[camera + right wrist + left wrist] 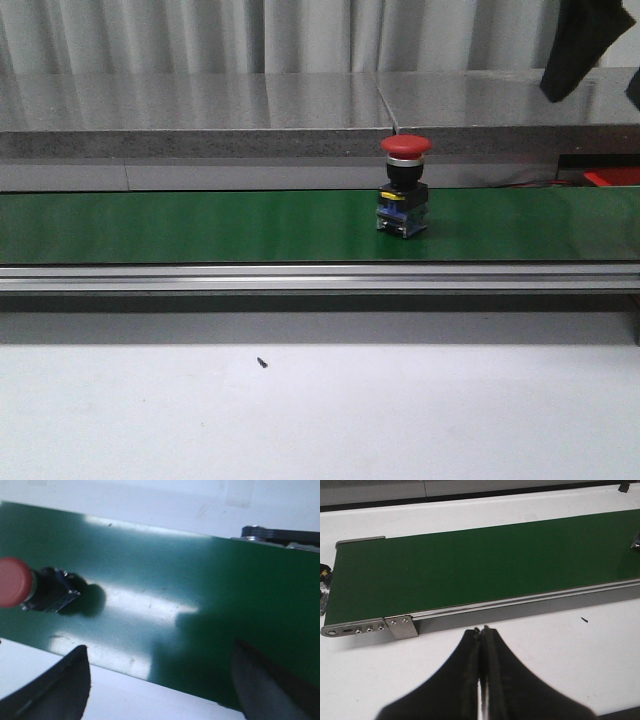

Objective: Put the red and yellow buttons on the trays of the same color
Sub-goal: 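Lower the right gripper onto the red button on the belt and grasp it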

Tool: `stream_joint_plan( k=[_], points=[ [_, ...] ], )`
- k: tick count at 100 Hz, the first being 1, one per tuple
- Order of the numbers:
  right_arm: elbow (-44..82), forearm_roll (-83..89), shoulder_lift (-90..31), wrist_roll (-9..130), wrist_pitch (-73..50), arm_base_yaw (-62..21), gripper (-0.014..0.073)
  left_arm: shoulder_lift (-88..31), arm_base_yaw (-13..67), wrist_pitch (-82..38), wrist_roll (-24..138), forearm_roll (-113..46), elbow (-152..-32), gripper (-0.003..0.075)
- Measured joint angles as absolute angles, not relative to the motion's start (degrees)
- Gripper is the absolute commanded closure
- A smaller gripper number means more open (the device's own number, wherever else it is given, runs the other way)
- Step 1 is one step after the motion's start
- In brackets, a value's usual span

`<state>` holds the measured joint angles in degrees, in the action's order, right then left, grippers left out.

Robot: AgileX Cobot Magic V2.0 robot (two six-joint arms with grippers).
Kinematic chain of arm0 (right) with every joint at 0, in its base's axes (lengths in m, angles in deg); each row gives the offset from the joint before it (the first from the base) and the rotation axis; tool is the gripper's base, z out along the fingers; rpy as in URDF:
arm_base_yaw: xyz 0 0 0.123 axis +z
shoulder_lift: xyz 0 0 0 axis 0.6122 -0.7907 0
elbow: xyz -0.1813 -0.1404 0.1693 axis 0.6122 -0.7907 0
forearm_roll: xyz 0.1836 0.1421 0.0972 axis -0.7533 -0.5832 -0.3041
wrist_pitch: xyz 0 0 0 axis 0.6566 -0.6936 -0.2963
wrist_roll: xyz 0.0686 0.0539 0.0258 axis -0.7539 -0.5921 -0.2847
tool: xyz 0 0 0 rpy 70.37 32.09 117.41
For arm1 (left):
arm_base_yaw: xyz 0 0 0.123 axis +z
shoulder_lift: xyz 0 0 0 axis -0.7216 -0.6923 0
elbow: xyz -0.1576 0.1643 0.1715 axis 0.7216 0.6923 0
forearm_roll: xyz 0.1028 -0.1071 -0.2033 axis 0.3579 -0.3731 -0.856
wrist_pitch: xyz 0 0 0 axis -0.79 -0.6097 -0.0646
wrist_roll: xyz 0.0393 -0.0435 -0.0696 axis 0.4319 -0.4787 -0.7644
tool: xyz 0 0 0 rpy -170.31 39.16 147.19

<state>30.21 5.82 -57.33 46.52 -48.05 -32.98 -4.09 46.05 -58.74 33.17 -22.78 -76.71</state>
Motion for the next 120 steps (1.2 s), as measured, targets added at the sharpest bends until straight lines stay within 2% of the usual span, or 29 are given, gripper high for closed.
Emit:
stream_joint_plan(
  k=[41,94,104,120],
  points=[
    [30.21,5.67,-62.21,55.78,-49.47,-26.47,0.0013,-4.09,46.05,-58.74,33.17,-22.78,-76.71,0.0739],
    [30.21,0.38,-67.66,59.83,-41.33,-25.83,0.0015,-4.09,46.05,-58.74,33.17,-22.78,-76.71,0.0739],
    [30.21,-0.24,-68.50,59.83,-39.45,-25.83,0.0069,-4.09,46.05,-58.74,33.17,-22.78,-76.71,0.0739],
    [30.21,-0.47,-68.64,59.85,-37.12,-25.83,0.0255,-4.09,46.05,-58.74,33.17,-22.78,-76.71,0.0739]
  ],
)
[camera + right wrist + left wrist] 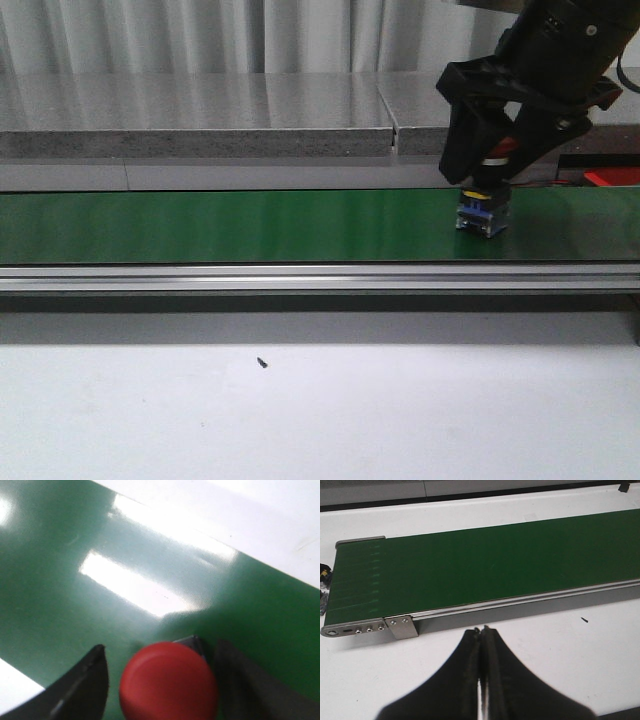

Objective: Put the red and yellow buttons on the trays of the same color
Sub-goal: 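Lower the right gripper onto the red button on the belt and grasp it, then carry the red button into the red tray and open the right gripper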

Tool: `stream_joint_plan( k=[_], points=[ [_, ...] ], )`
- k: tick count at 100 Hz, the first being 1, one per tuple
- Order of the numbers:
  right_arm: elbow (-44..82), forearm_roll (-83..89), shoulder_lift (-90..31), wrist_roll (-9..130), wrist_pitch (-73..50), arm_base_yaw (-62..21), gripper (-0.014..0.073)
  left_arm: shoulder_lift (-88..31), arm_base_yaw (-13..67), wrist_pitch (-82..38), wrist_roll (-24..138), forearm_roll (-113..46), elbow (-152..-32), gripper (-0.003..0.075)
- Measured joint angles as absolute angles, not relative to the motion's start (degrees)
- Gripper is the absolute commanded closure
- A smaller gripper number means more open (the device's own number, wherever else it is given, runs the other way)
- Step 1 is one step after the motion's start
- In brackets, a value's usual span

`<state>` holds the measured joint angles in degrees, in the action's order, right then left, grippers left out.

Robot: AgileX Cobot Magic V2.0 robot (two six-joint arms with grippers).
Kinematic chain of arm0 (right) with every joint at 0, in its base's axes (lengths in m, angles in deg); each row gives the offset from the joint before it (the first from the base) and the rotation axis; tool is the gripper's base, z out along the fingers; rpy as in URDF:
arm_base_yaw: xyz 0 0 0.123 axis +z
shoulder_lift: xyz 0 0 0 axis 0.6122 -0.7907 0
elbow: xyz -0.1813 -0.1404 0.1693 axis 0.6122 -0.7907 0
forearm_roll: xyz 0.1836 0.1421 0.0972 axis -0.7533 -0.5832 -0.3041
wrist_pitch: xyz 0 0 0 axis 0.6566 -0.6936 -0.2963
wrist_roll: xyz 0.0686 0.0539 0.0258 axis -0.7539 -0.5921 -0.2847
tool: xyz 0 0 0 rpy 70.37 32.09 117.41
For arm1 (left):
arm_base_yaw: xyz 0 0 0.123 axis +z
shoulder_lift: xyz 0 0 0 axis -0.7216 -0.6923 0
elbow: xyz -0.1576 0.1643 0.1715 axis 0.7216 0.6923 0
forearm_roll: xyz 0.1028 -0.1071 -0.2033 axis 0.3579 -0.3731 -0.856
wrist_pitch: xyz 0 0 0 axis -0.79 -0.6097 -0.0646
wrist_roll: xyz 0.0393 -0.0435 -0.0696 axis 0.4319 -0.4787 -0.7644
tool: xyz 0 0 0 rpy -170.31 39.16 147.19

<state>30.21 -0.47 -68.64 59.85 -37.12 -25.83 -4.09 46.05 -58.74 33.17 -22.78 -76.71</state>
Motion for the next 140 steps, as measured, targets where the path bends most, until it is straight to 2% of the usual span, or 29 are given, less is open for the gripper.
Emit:
stream_joint_plan(
  k=[13,25,48,97,116,140],
  points=[
    [30.21,-0.47,-68.64,59.85,-36.83,-25.83,0.0393,-4.09,46.05,-58.74,33.17,-22.78,-76.71,0.0739],
    [30.21,-0.47,-68.64,59.85,-36.69,-25.83,0.0445,-4.09,46.05,-58.74,33.17,-22.78,-76.71,0.0739],
    [30.21,-0.47,-65.63,59.85,-35.90,-27.84,0.0447,-4.09,46.05,-58.74,33.17,-22.78,-76.71,0.0739],
    [30.21,-0.51,-61.92,59.95,-33.54,-48.02,0.0447,-4.09,46.05,-58.74,33.17,-22.78,-76.71,0.0739],
    [30.54,-0.76,-61.92,58.29,-32.66,-53.25,0.0477,-4.09,46.05,-58.74,33.17,-22.78,-76.71,0.0739],
    [38.49,-0.91,-66.31,56.61,-37.63,-57.26,0.0477,-4.09,46.05,-58.74,33.17,-22.78,-76.71,0.0739]
  ],
)
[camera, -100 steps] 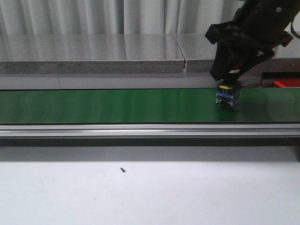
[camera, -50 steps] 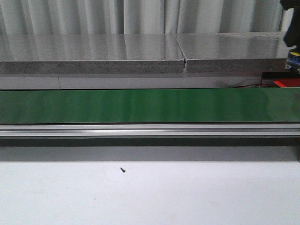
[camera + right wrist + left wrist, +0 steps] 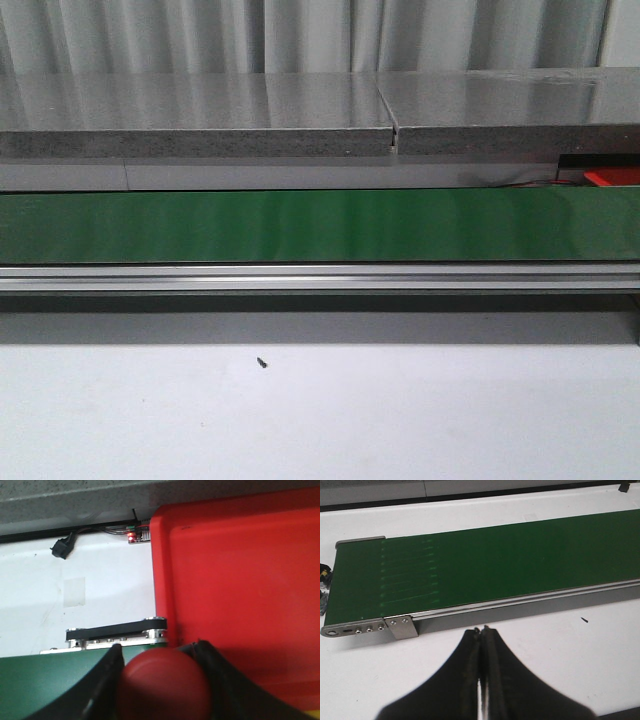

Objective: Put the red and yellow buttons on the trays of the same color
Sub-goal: 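Carry the red button into the red tray and open the right gripper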

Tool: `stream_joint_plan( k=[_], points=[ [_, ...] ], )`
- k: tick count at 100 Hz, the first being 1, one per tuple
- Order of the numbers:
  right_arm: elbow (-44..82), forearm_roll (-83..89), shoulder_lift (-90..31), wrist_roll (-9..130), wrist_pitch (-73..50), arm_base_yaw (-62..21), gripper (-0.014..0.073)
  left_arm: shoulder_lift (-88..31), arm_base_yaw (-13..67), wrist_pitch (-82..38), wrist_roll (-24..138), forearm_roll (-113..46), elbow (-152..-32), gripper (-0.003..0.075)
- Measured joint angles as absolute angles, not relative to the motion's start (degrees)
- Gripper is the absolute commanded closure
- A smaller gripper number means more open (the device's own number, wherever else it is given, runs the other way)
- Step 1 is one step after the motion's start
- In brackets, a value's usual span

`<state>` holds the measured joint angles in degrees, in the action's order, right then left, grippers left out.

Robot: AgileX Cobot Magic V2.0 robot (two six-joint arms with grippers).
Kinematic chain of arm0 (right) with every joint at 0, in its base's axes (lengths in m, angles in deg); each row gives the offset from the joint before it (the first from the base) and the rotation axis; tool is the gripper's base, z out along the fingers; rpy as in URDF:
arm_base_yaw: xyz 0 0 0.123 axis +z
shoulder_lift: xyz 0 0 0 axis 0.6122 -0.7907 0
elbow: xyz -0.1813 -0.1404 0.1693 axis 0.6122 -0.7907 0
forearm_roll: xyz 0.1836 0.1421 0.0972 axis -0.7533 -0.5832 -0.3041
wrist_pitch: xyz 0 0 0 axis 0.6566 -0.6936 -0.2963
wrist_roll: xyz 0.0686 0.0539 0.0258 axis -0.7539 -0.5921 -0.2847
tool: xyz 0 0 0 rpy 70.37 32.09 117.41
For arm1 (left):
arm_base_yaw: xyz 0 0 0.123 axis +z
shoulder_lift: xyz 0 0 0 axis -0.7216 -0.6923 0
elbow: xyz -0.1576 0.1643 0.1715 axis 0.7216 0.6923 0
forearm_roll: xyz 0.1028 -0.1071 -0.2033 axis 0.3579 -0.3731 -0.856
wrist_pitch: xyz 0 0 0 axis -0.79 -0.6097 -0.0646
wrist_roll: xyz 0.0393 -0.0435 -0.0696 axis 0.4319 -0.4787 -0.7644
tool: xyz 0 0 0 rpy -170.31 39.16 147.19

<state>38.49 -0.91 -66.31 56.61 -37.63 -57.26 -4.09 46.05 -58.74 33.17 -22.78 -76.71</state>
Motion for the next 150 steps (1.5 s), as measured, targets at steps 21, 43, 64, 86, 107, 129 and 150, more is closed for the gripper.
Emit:
stream_joint_plan(
  k=[21,43,64,86,107,129,150],
  points=[
    [43.87,-0.95,-71.18,55.00,-38.46,-57.97,0.0477,-4.09,46.05,-58.74,33.17,-22.78,-76.71,0.0739],
    [44.42,-1.28,-74.41,51.95,-37.77,-61.87,0.0477,-4.09,46.05,-58.74,33.17,-22.78,-76.71,0.0739],
    [44.42,-1.28,-76.62,51.43,-37.56,-66.83,0.0477,-4.09,46.05,-58.74,33.17,-22.78,-76.71,0.0739],
    [44.52,-1.28,-81.23,51.30,-37.07,-68.27,0.0477,-4.09,46.05,-58.74,33.17,-22.78,-76.71,0.0739],
    [44.52,-1.37,-85.59,51.30,-37.04,-68.27,0.0477,-4.09,46.05,-58.74,33.17,-22.78,-76.71,0.0739],
    [44.91,-2.34,-88.05,51.14,-36.10,-68.27,0.0466,-4.04,46.05,-58.74,33.17,-22.78,-76.71,0.0739],
    [45.05,-3.07,-88.39,51.14,-35.58,-68.27,0.0158,-4.04,46.05,-58.74,33.17,-22.78,-76.71,0.0739]
  ],
)
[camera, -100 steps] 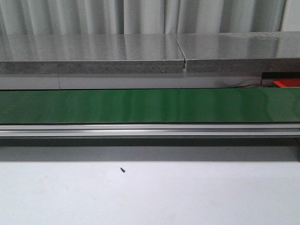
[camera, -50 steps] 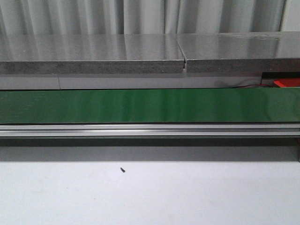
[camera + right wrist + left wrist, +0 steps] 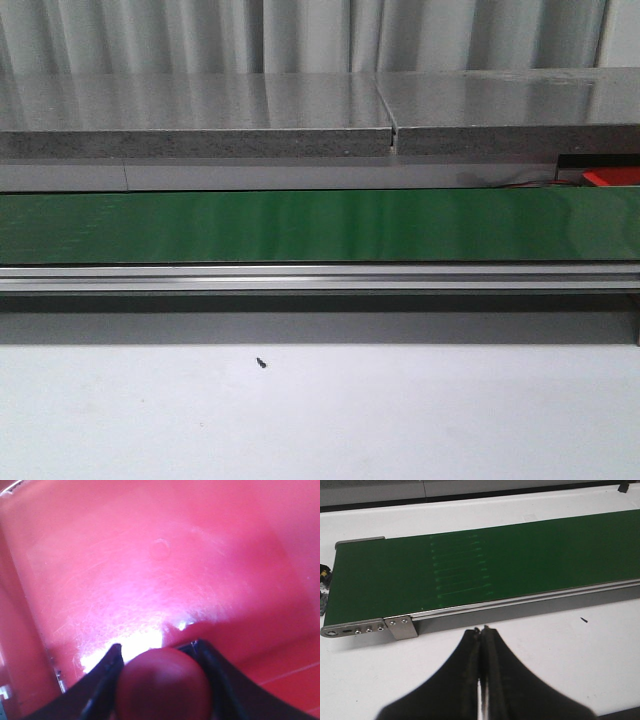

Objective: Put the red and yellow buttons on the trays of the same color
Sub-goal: 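Carry the red button into the red tray and open the right gripper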

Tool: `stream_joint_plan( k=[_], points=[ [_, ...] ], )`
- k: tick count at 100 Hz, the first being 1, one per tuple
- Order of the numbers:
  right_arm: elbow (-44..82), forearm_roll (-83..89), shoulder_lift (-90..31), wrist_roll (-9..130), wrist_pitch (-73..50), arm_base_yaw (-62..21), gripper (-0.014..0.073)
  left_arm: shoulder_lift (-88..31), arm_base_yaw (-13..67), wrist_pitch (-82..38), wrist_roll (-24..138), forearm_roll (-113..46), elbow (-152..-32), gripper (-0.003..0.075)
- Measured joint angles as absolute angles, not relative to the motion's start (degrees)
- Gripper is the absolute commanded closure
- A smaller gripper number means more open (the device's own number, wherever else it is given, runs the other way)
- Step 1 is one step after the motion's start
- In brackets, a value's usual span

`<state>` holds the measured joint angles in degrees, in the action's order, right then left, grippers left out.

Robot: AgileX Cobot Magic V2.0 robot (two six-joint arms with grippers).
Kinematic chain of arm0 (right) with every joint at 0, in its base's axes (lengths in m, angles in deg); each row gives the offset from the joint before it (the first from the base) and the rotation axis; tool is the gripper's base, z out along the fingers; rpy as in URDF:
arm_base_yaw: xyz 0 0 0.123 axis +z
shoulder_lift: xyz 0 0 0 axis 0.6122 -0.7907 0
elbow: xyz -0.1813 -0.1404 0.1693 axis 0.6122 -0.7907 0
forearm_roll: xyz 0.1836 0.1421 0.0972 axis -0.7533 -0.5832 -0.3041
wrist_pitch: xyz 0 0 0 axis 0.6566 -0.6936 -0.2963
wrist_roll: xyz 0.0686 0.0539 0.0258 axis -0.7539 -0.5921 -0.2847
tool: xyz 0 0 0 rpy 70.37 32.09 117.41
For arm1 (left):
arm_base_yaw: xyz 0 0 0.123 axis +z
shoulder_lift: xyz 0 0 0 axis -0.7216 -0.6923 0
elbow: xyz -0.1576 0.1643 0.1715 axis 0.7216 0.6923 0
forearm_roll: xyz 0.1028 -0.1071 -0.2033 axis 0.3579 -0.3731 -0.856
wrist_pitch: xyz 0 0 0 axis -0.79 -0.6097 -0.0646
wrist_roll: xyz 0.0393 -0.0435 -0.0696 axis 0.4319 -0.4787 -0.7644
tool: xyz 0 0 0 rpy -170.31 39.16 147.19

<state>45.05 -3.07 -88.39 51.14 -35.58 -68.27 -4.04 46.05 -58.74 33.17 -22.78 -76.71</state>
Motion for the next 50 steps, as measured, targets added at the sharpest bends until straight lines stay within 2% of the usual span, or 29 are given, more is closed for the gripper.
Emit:
stream_joint_plan(
  k=[4,11,50],
  points=[
    [45.05,-3.07,-88.46,51.14,-35.58,-68.27,0.0099,-4.04,46.05,-58.74,33.17,-22.78,-76.71,0.0739],
    [45.05,-3.07,-88.86,51.14,-36.13,-68.27,0.0052,-4.04,46.05,-58.74,33.17,-22.78,-76.71,0.0739],
    [43.28,-2.87,-82.24,51.64,-35.81,-68.27,0.0055,-4.04,46.05,-58.74,33.17,-22.78,-76.71,0.0739]
  ],
)
